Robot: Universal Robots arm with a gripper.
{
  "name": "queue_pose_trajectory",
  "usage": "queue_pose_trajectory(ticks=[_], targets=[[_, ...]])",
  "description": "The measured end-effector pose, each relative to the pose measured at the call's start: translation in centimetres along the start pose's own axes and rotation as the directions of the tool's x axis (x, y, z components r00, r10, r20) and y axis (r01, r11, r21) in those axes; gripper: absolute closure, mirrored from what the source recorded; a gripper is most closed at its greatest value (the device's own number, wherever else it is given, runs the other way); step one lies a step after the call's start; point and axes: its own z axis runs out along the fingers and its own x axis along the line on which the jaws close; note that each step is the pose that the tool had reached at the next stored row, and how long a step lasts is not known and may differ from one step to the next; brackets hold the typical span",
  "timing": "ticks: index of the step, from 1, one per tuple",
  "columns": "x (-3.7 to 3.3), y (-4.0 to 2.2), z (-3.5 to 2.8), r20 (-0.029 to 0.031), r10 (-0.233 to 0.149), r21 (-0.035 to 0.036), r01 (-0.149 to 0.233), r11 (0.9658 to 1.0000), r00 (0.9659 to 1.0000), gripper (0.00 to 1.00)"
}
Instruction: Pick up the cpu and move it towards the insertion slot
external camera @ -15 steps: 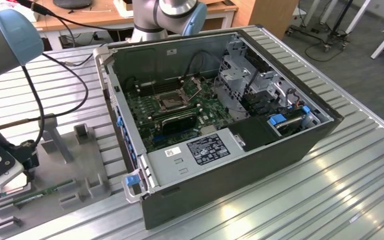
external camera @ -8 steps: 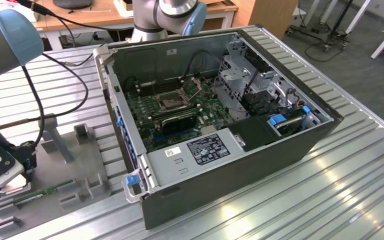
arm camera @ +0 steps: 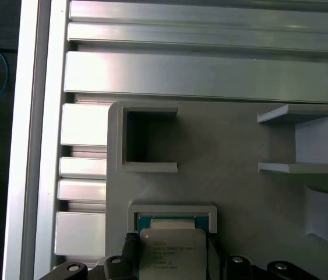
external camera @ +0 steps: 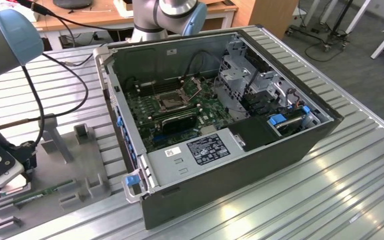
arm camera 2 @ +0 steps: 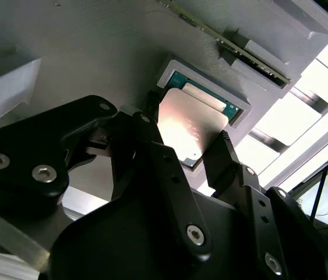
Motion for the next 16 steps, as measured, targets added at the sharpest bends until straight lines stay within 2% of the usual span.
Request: queue_pose_trajectory(ticks=[9, 16], targets=[[0.00, 0.01, -0.07, 0.0003, 0.000, -0.0002, 0.000, 1.0000, 1.0000, 0.45], [0.00, 0.06, -1.48, 0.0000, 0.000, 0.0000, 0.000, 1.0000, 1.0000, 0.45]])
